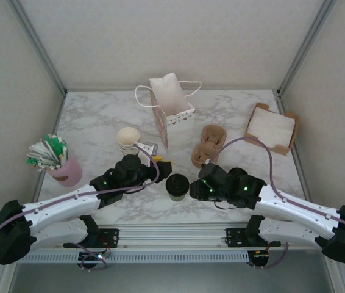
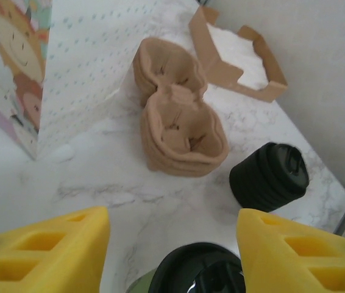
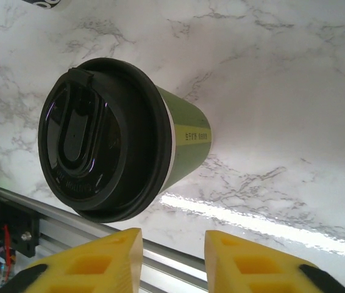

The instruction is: Pack the takeout coffee

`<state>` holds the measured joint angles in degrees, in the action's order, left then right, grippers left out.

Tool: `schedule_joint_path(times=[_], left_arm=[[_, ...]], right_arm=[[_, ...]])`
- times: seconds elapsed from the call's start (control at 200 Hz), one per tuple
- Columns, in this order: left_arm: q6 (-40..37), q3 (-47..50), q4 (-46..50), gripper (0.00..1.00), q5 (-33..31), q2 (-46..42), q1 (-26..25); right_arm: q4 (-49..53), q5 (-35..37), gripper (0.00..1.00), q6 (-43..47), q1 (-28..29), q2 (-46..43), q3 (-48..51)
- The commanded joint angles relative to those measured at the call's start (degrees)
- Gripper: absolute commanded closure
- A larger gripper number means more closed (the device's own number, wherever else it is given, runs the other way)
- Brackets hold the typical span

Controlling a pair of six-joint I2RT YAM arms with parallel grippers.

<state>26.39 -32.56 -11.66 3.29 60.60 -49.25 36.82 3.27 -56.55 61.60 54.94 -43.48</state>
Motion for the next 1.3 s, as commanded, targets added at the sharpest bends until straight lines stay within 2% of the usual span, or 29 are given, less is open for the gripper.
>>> schedule_joint_path(times=[0.0,0.27,1.297], left_arm=[[3.2,0.9,1.6,0.45,0.8,0.4,0.1],[4.1,0.5,2.2,0.47,3.5,5.0,0.0],[8.1,3.5,3.7,0.47,1.7,3.9,-3.8]], right_arm=[[-5.4,-4.2,0.74,-0.5,-1.5,0.1,1.8],[-7.7,-5.8,0.68,-0.9,-2.5,0.9,3.5],[-13.4,-8.0,0.69,-1.6,-6.0,1.8,7.1]])
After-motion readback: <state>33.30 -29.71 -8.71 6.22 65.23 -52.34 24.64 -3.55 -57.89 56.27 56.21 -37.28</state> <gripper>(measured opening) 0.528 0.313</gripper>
